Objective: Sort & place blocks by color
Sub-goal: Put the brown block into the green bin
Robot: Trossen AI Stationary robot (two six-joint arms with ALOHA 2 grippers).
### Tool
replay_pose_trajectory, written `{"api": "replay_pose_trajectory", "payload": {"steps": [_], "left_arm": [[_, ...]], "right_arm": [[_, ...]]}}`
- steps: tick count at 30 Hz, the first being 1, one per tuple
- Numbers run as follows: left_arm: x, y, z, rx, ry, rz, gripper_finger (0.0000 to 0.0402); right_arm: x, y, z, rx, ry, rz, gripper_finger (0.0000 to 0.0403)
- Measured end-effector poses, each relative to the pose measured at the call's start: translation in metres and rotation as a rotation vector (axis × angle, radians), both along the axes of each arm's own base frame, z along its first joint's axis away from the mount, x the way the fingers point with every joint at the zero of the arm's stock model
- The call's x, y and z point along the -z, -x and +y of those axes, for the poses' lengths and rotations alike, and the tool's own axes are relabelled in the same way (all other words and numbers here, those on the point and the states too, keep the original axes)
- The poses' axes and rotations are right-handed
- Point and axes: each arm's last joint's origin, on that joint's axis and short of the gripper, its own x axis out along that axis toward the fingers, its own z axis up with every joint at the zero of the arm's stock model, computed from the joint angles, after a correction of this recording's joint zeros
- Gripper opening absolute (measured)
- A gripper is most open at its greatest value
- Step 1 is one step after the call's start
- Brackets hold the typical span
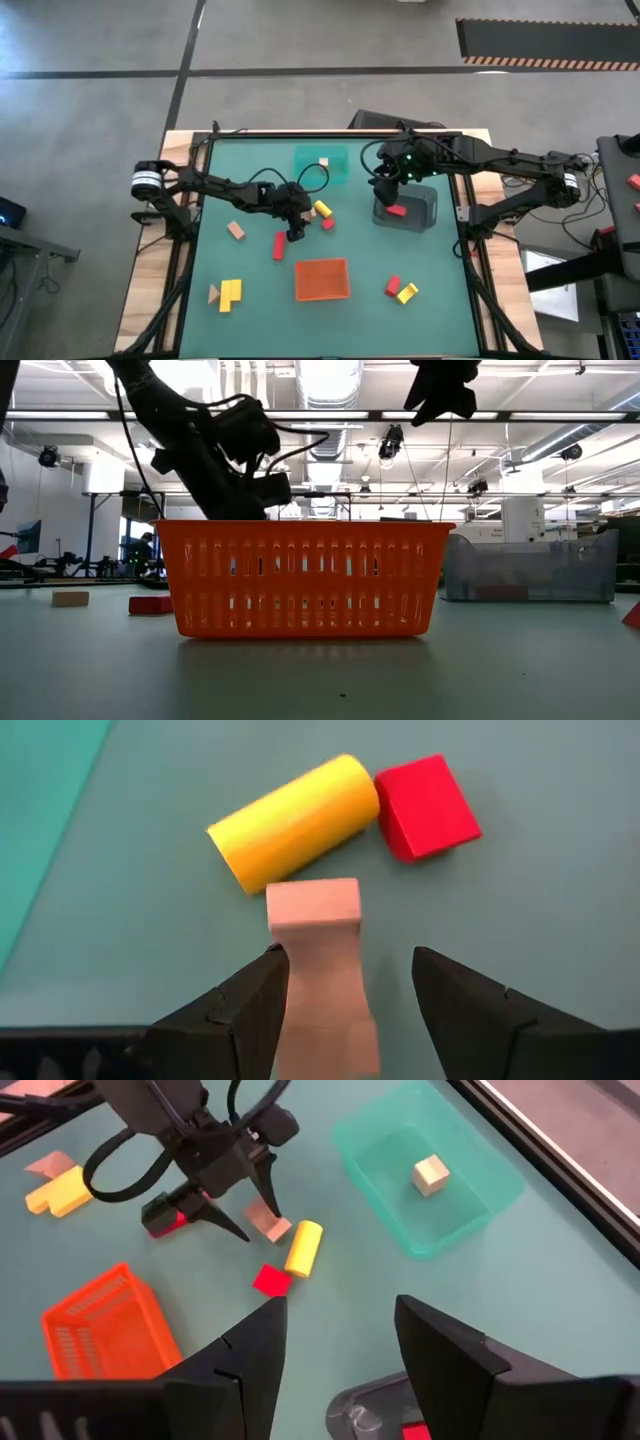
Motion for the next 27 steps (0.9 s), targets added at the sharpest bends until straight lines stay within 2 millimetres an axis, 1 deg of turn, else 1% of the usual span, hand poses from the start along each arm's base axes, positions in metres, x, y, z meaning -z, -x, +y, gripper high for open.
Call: {"api": "replay_pose_trajectory", "payload": {"steps": [13,16,23,27], "left_arm": [[0.008,0.003,0.001,-0.031,-0.039,0.031,0.0195],[0.01,0.003,0.001,-0.031,-0.038,0.041,0.0179],[0.012,0.003,0.001,-0.03,-0.034,0.047,0.0126],[0.011,0.003,0.001,-0.029,-0.033,0.046,0.012]], "right_arm": [[0.0,0.0,0.0,-0.003,0.001,0.0,0.0178],[0.001,-0.001,0.0,-0.004,0.002,0.001,0.0177],[0.001,-0.001,0.0,-0.003,0.002,0.001,0.0178],[0.001,-0.001,0.0,-0.003,0.002,0.002,0.0177]]}}
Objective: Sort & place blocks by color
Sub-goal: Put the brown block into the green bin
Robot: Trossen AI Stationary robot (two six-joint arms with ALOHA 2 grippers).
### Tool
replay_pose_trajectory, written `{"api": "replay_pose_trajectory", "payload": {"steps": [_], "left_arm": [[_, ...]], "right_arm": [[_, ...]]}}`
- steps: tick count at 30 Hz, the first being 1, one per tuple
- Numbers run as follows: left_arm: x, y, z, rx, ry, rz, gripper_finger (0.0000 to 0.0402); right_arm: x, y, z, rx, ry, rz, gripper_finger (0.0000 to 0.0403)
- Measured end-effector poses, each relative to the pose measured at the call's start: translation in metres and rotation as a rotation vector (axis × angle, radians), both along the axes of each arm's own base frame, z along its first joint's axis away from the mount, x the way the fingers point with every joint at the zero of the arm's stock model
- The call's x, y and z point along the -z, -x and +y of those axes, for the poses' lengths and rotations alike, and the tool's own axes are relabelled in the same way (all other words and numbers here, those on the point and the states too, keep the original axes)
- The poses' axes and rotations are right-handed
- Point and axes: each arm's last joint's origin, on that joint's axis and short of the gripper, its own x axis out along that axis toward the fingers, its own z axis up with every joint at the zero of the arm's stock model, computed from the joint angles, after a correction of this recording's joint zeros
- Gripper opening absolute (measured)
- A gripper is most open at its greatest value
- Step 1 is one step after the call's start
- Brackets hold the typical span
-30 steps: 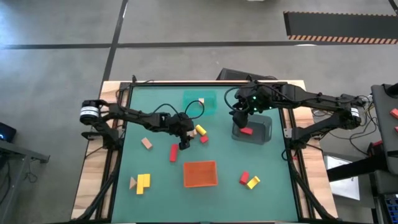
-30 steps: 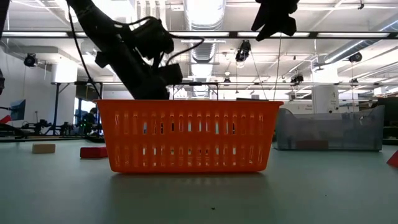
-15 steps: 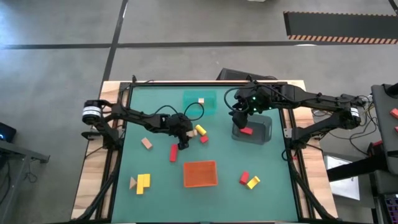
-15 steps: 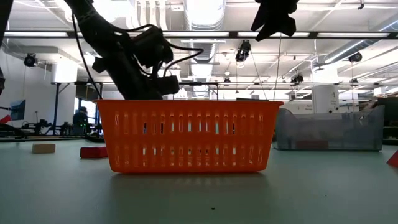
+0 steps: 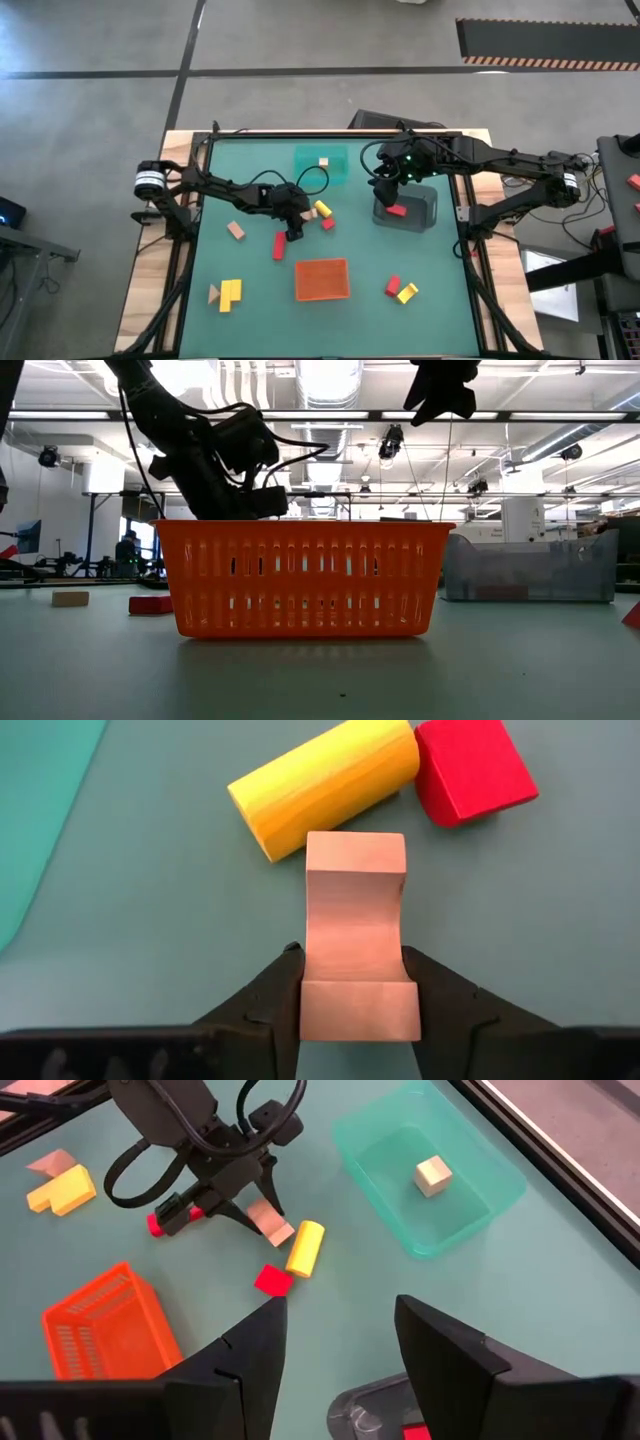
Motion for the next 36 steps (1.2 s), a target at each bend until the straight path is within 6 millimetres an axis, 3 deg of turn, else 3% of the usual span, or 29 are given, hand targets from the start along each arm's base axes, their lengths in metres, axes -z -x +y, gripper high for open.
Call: {"api": "replay_pose_trajectory", "payload": {"steps": [7,17,24,28,32,36], "left_arm": [[-0.025,0.0,0.0,0.002,0.001,0.001,0.0129],[-0.105,0.008,0.006,0.003,-0.026,-0.066,0.013],[-0.167,0.004,0.03,-0.003,-0.091,-0.086,0.0131],[-0.192,0.0,0.049,-0.027,-0.134,-0.122,0.0131],[-0.202,-0.002,0.071,-0.093,-0.148,-0.151,0.0131],[-0.197,-0.005,0.091,-0.151,-0.144,-0.134,0.0131]], "right_arm": [[0.0,0.0,0.0,0.0,0.0,0.0,0.0177],[0.0,0.0,-0.001,0.017,0.018,0.004,0.0176],[0.0,0.0,-0.001,0.022,0.014,0.003,0.0176],[0.0,0.0,-0.001,0.023,0.013,0.003,0.0176],[0.0,0.0,-0.001,0.029,0.008,0.001,0.0176],[0.0,0.0,-0.001,0.037,0.0,0.001,0.0176]]}}
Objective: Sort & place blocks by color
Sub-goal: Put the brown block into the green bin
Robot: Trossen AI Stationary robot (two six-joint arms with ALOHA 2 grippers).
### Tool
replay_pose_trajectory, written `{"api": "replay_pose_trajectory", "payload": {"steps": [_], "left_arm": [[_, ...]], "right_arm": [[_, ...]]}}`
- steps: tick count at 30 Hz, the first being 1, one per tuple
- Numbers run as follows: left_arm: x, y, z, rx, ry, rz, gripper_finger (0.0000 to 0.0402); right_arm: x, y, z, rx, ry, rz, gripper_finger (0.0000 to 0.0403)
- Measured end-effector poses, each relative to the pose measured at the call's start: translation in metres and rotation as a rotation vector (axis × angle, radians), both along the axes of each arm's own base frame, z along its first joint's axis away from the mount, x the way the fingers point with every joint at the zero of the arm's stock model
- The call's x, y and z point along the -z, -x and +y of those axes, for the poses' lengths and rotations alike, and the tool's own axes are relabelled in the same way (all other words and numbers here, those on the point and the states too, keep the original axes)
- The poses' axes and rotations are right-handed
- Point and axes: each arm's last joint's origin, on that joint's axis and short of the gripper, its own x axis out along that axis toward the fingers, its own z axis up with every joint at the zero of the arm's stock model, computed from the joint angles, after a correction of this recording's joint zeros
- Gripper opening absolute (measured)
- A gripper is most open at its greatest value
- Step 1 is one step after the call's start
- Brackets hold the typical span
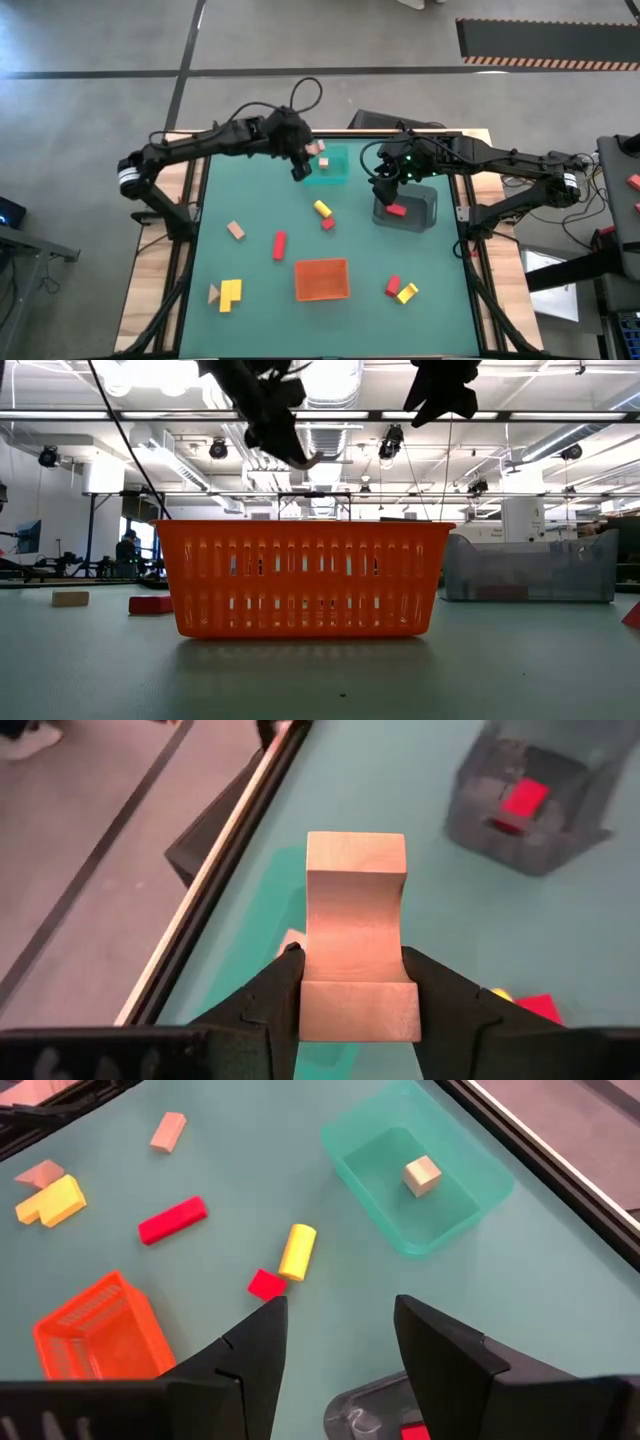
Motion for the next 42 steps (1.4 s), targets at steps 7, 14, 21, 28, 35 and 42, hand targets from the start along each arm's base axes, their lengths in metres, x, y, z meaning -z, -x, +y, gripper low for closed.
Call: {"api": "replay_pose_trajectory", "payload": {"steps": [7,14,21,28,35,42], "left_arm": [[0.034,-0.012,0.021,-0.037,0.086,0.084,0.0131],[0.074,-0.026,0.039,-0.064,0.184,0.168,0.0131],[0.091,-0.026,0.053,-0.114,0.289,0.292,0.0131],[0.067,-0.025,0.06,-0.154,0.338,0.285,0.0131],[0.037,-0.033,0.066,-0.17,0.31,0.177,0.0131],[0.039,-0.05,0.075,-0.168,0.306,0.164,0.0124]], "right_arm": [[0.0,0.0,0.0,0.012,-0.01,-0.002,0.0176],[0.0,0.0,0.0,0.013,-0.012,-0.002,0.0176],[0.0,0.0,0.0,0.014,-0.012,-0.002,0.0176],[0.0,0.0,0.0,0.02,-0.017,-0.003,0.0176],[0.0,0.0,0.0,0.02,-0.017,-0.002,0.0176],[0.0,0.0,0.0,0.02,-0.017,-0.003,0.0176]]}}
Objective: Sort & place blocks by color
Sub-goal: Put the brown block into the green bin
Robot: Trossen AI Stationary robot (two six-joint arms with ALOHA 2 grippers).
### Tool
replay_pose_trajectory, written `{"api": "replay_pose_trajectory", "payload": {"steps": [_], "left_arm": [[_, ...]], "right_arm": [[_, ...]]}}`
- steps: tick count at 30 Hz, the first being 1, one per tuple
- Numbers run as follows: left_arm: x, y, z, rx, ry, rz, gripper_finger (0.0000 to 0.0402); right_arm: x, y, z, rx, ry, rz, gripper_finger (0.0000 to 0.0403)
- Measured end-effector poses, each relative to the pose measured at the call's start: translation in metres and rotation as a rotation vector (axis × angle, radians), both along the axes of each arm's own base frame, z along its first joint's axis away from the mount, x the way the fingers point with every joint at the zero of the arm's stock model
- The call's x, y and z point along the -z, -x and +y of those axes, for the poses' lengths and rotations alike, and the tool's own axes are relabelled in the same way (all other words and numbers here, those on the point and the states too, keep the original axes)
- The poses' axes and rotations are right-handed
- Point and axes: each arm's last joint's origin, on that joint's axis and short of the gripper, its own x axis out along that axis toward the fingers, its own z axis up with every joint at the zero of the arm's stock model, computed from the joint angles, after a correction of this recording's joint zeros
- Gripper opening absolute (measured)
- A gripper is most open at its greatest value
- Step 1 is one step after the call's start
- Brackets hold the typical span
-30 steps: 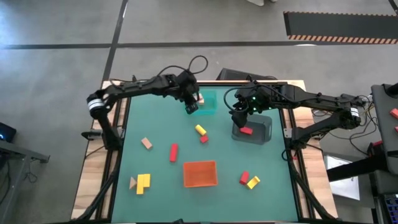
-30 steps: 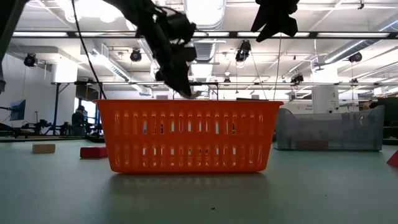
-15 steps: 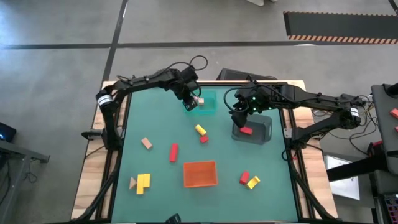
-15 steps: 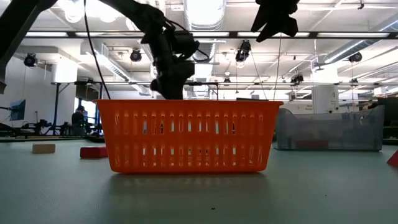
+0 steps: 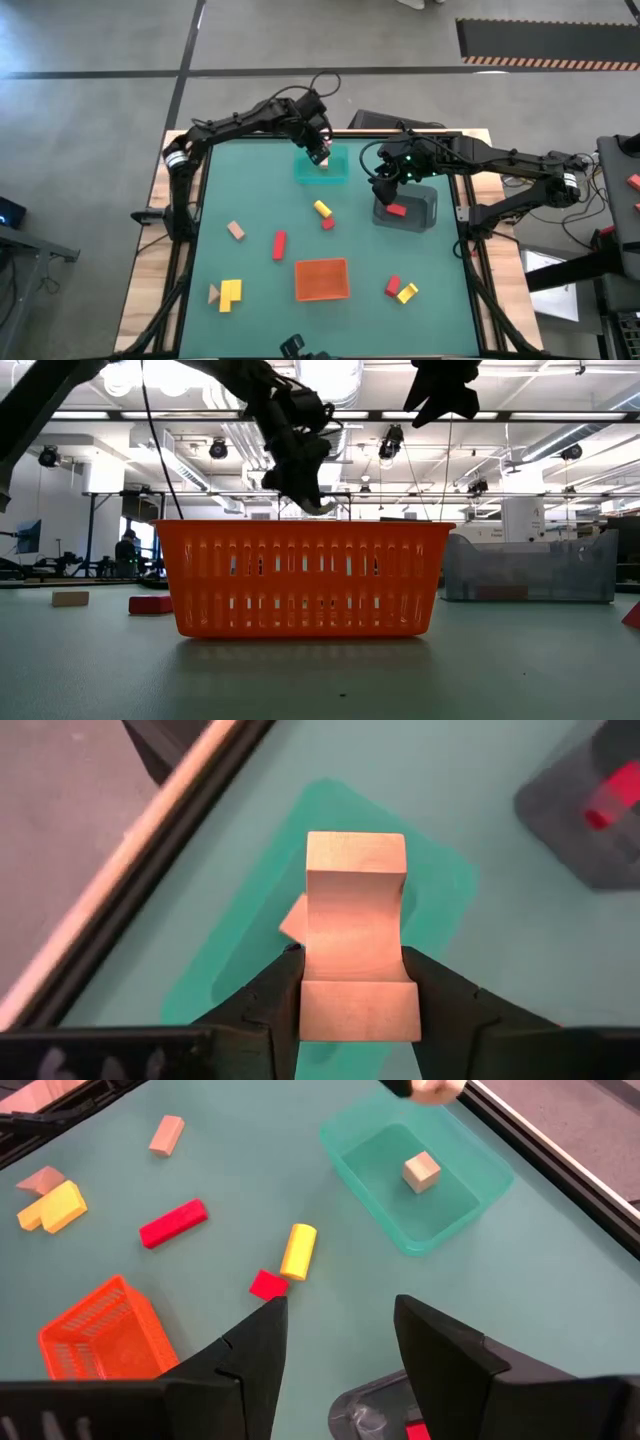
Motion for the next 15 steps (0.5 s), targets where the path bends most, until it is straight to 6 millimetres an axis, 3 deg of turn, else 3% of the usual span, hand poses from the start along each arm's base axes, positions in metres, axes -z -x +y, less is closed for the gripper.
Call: {"api": "replay_pose_trajectory", "payload": {"steps": [9,15], "left_arm": [[0.052,-0.002,0.003,-0.008,0.125,0.222,0.0121],[0.066,-0.003,0.007,-0.022,0.126,0.267,0.0121]], "right_arm": [[0.0,0.0,0.0,-0.002,0.002,0.001,0.0176],[0.001,0.0,0.0,-0.002,0.001,0.005,0.0176]]}}
